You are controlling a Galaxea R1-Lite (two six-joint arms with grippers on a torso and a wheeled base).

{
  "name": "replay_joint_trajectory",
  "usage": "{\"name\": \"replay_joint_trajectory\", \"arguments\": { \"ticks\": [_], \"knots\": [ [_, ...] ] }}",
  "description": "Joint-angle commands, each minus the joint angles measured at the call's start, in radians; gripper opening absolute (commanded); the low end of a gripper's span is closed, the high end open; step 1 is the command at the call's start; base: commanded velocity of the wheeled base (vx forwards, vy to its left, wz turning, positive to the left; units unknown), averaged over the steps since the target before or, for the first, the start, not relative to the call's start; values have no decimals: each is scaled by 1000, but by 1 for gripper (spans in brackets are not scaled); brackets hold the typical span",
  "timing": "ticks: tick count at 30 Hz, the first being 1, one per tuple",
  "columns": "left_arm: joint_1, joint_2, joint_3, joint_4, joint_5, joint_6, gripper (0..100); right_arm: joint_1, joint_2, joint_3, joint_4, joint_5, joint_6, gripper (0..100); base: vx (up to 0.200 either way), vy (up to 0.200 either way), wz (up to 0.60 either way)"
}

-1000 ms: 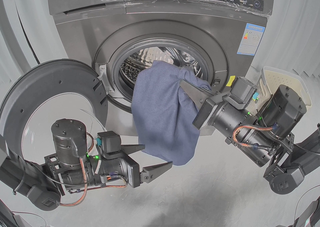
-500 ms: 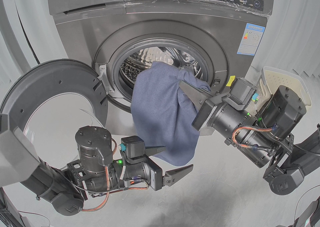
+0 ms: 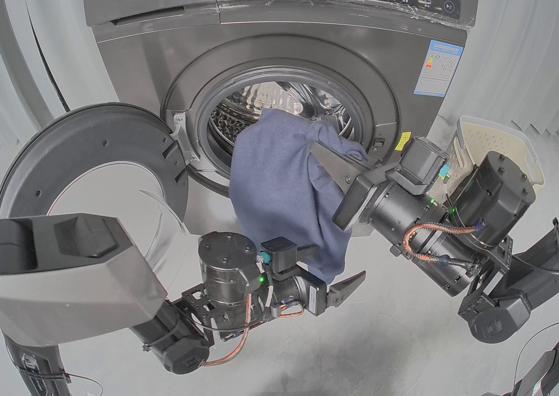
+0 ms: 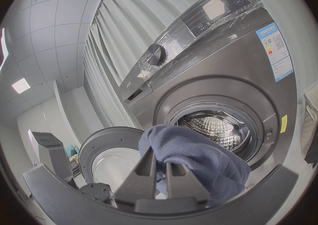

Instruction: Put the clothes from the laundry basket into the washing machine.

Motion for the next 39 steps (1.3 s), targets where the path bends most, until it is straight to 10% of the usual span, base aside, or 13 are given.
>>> {"name": "replay_joint_trajectory", "arguments": {
  "ticks": [1,31,32,39],
  "knots": [
    [8,102,-98,-14,87,1,100,1,-3,3,-6,-1,0,0,0,0,0],
    [70,101,-116,-1,193,37,100,1,-3,23,-7,-1,0,0,0,0,0],
    [70,102,-116,-1,195,37,0,1,-3,23,-7,-1,0,0,0,0,0],
    [70,104,-129,-14,204,34,0,1,-1,35,-7,-1,2,0,0,0,0]
  ]
}}
